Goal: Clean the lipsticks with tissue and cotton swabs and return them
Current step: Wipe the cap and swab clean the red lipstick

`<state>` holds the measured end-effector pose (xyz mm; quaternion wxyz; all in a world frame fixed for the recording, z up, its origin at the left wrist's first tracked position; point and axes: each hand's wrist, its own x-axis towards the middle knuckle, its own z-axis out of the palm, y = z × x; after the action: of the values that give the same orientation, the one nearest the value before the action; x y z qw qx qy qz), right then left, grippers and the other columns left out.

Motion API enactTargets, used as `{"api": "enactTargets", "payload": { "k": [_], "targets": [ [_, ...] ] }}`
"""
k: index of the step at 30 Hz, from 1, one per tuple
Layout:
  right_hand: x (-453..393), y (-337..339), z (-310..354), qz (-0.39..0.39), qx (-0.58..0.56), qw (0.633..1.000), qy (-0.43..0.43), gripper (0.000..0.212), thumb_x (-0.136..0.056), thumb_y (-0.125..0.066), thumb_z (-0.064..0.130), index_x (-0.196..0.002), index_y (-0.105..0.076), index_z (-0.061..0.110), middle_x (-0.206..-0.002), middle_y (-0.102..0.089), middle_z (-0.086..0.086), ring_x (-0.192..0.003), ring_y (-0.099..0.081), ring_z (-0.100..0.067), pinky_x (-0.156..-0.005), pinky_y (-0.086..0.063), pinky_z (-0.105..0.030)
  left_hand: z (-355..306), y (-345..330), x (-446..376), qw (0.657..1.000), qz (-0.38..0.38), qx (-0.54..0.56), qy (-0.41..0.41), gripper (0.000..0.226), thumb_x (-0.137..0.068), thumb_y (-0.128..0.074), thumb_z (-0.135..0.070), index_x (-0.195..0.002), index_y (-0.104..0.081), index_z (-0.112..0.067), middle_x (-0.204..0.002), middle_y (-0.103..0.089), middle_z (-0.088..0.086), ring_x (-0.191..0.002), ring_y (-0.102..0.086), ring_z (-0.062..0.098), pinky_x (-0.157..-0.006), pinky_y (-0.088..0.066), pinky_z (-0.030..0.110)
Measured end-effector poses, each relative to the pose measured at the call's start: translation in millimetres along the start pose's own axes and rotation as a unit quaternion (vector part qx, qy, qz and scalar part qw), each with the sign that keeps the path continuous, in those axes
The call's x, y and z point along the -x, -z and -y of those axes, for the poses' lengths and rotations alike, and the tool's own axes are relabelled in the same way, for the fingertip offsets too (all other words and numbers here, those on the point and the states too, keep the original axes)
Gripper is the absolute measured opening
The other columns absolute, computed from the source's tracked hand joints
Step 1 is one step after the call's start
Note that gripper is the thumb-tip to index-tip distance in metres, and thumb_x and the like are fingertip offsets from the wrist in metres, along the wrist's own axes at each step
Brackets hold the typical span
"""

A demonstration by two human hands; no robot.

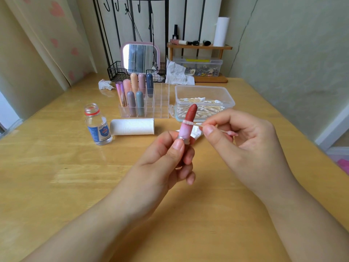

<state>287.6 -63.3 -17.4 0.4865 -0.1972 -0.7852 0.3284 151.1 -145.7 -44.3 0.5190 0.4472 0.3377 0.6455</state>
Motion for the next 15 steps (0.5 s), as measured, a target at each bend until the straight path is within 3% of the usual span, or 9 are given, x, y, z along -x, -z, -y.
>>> {"api": "enactTargets", "payload": {
  "k": [4, 9, 13, 15],
  "targets": [
    [-1.0, 3.9, -0.9, 0.001, -0.006, 1.000, -0.006, 0.010, -0.081, -0.062, 0.022, -0.072, -0.063, 0.018, -0.054, -0.042, -0.020, -0.052, -0.036, -0.025, -0.051, -0.032, -0.020, -0.1, 0.4, -0.2, 1.000, -0.003, 0.003, 0.003, 0.022, -0.090, -0.043, -0.024, -0.097, -0.047, -0.004, -0.070, -0.048, -0.001, -0.057, -0.040, 0.012, -0.062, -0.045, 0.026],
    [-0.3, 0.3, -0.1, 0.001, -0.006, 1.000, -0.003, 0.011, -0.081, -0.062, 0.013, -0.071, -0.062, 0.017, -0.056, -0.044, -0.014, -0.051, -0.036, -0.014, -0.053, -0.033, -0.015, -0.9, -0.6, -0.2, 1.000, -0.003, 0.009, 0.005, 0.023, -0.089, -0.042, -0.024, -0.100, -0.047, -0.004, -0.069, -0.048, -0.002, -0.057, -0.041, 0.012, -0.061, -0.046, 0.027],
    [-1.3, 5.7, -2.3, -0.005, -0.013, 1.000, -0.020, 0.009, -0.080, -0.062, 0.020, -0.072, -0.063, 0.017, -0.055, -0.042, -0.024, -0.053, -0.040, -0.035, -0.050, -0.035, -0.033, -1.8, -1.4, 0.2, 1.000, -0.005, 0.019, 0.007, 0.022, -0.089, -0.042, -0.023, -0.097, -0.047, -0.004, -0.069, -0.046, -0.001, -0.055, -0.040, 0.012, -0.060, -0.045, 0.026],
    [-1.5, 5.0, -1.9, -0.002, -0.020, 1.000, -0.015, 0.009, -0.080, -0.061, 0.020, -0.072, -0.063, 0.018, -0.055, -0.042, -0.022, -0.052, -0.039, -0.032, -0.050, -0.034, -0.031, -2.3, -2.0, 0.5, 1.000, -0.004, 0.025, 0.008, 0.022, -0.089, -0.042, -0.023, -0.096, -0.048, -0.004, -0.068, -0.046, 0.000, -0.055, -0.040, 0.012, -0.060, -0.045, 0.026]
  ]
}}
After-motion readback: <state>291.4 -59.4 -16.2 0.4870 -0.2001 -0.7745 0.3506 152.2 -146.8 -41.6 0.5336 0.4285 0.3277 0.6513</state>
